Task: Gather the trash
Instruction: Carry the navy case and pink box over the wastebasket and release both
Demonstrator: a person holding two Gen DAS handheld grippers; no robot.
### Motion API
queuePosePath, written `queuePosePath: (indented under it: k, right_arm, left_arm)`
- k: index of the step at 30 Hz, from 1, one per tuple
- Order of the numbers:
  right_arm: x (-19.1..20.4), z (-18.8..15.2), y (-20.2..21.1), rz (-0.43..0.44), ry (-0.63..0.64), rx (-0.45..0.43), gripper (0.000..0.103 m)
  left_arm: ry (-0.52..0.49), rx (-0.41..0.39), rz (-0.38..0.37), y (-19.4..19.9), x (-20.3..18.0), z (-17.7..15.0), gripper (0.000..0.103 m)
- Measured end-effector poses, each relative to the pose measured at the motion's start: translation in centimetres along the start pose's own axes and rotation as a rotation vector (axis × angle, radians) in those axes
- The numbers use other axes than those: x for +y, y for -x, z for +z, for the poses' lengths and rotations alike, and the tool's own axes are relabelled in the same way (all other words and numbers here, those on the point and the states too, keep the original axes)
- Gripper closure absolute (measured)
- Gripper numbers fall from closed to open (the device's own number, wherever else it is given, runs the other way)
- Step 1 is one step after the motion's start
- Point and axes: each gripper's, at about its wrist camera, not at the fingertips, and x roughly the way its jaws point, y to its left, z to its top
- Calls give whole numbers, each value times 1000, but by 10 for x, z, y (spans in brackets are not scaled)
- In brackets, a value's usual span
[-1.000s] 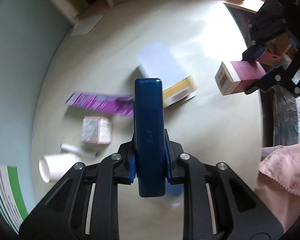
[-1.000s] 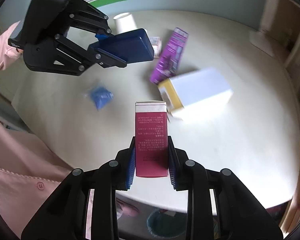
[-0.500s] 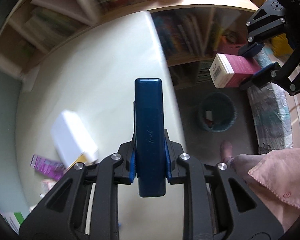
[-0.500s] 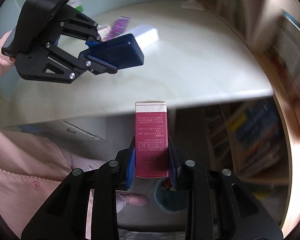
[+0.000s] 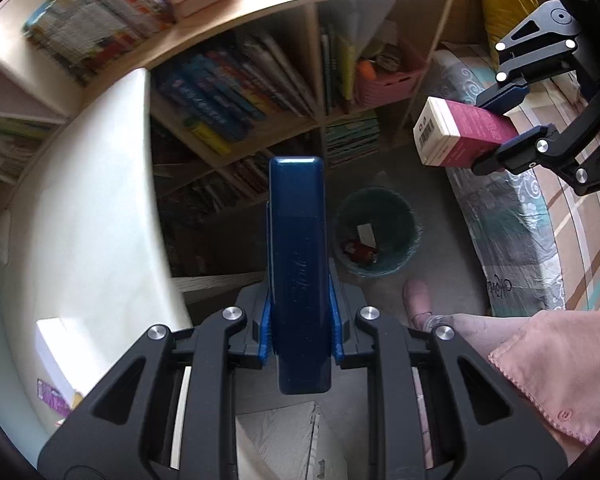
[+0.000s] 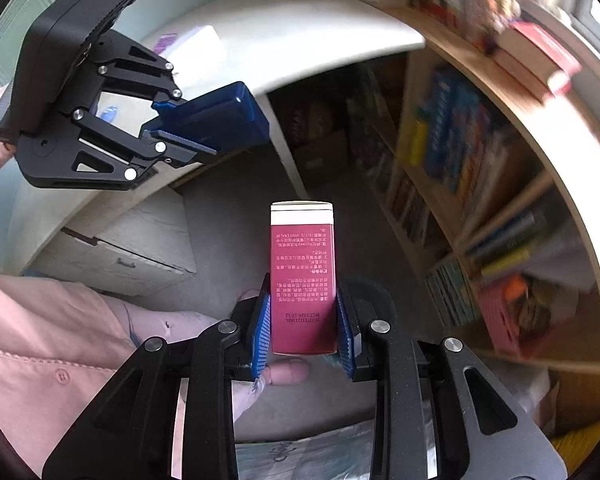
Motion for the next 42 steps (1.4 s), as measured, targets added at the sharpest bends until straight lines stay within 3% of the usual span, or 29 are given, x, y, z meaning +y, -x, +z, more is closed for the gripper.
queuePosePath:
  k: [16, 30, 38, 40, 41, 42]
  right_arm:
    - [-59, -77, -57, 6, -288, 72, 74]
    - [-95, -110, -116, 54, -463, 124, 74]
    - [-108, -117, -136, 70, -496, 136, 72]
    - [-112, -118, -139, 68, -507, 132, 70]
    - [-115, -118, -140, 64, -522, 131, 55]
    - [-117, -119, -139, 60, -529, 124, 47]
  left_arm:
    - [11, 143, -113, -95, -72, 33, 84]
    - [55, 267, -159, -176, -93, 38, 84]
    - [73, 317, -193, -209, -100, 42, 83]
    - [72, 316, -175, -214, -102, 42, 75]
    - [79, 320, -175, -217, -103, 43, 64]
    - [90, 322, -171, -219, -102, 44, 41]
